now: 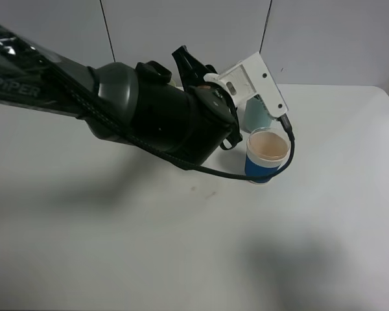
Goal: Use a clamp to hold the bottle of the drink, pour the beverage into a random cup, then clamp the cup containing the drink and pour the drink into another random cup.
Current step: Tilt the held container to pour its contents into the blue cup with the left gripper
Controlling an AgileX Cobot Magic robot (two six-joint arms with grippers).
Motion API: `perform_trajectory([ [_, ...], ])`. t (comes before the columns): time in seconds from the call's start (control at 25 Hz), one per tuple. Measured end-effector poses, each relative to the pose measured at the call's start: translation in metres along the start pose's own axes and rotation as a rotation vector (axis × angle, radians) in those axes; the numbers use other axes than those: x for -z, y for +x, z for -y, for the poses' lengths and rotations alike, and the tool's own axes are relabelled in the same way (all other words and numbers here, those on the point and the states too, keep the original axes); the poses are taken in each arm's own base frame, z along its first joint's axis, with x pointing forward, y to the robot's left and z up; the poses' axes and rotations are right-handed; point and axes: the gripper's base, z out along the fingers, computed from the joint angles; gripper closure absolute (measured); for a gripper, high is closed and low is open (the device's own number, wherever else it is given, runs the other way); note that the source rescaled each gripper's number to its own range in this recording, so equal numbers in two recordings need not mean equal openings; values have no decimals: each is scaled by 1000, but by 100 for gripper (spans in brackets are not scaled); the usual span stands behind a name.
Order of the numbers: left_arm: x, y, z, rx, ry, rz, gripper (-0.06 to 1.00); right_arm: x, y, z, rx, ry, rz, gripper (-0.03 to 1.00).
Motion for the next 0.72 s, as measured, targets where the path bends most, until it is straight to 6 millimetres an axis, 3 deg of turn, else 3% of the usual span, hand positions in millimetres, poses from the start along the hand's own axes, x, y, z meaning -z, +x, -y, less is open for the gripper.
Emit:
perform_trajectory([
  [0.72, -12, 5, 33, -202, -69, 46, 91, 0, 0, 0, -4, 0, 0, 4],
])
